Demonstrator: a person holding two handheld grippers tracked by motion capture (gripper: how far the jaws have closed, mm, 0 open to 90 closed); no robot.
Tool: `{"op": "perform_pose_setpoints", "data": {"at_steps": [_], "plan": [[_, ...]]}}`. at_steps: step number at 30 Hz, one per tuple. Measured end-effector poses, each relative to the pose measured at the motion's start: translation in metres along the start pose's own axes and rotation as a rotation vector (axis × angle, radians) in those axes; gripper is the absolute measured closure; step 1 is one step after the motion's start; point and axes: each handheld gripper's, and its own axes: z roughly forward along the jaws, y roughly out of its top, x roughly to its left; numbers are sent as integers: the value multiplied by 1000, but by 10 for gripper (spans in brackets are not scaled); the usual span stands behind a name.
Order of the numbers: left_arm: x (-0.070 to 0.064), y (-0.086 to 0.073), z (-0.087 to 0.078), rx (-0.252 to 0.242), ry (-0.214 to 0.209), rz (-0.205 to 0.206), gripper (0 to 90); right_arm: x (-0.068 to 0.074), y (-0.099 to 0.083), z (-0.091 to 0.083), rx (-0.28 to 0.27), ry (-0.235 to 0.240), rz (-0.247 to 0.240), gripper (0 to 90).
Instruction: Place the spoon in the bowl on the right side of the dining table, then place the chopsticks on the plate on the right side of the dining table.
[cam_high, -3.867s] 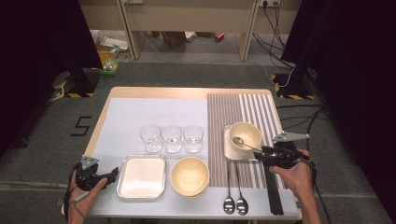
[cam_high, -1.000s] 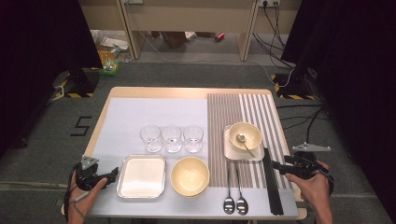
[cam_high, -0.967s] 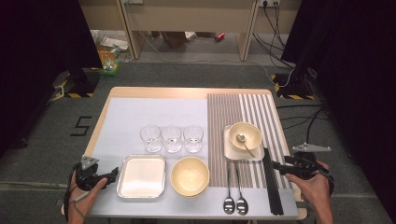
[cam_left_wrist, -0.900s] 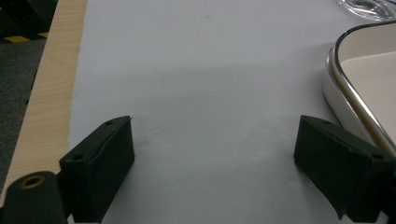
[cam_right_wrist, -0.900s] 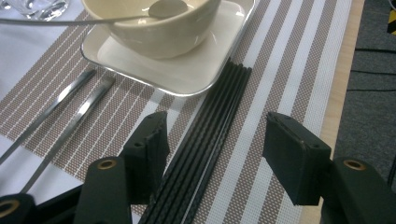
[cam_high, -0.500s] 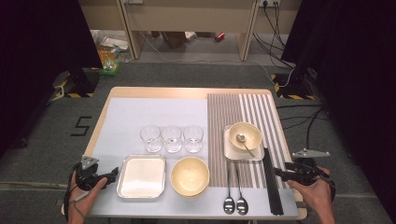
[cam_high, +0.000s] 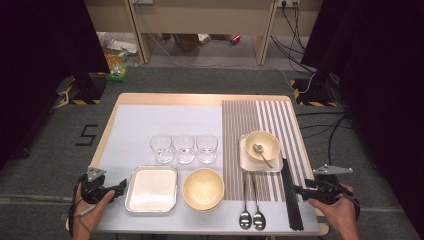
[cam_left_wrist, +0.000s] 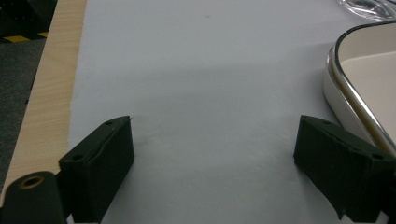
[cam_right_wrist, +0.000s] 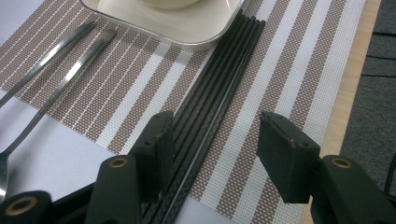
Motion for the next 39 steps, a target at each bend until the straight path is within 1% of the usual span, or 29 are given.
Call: {"op": "perform_pose_setpoints", "data": {"at_steps": [7, 8, 11, 18, 23, 27, 31, 32, 35, 39], "plan": [[0, 0, 0, 0, 0, 0, 110, 1, -6, -3, 7, -3, -7, 466], [0, 0, 0, 0, 0, 0, 110, 2, -7, -3, 6, -4, 2, 466], [0, 0, 0, 0, 0, 0, 110, 1, -9, -3, 12, -3, 1, 466], [0, 0, 0, 0, 1, 0, 110, 2, -13, -1, 23, 0, -6, 465], [0, 0, 0, -1, 1, 0, 110, 3, -14, 1, 25, 0, 2, 465], [0, 0, 0, -1, 1, 0, 110, 5, -13, -2, 31, 1, -15, 493], [0, 0, 0, 0, 1, 1, 110, 3, -13, -4, 36, -11, -29, 507], [0, 0, 0, -1, 0, 0, 110, 5, -13, -5, 46, -12, -10, 513], [0, 0, 0, 0, 0, 0, 110, 5, -14, -7, 59, -14, -18, 521], [0, 0, 0, -2, 0, -1, 110, 5, -13, -8, 69, -18, -15, 542]]}}
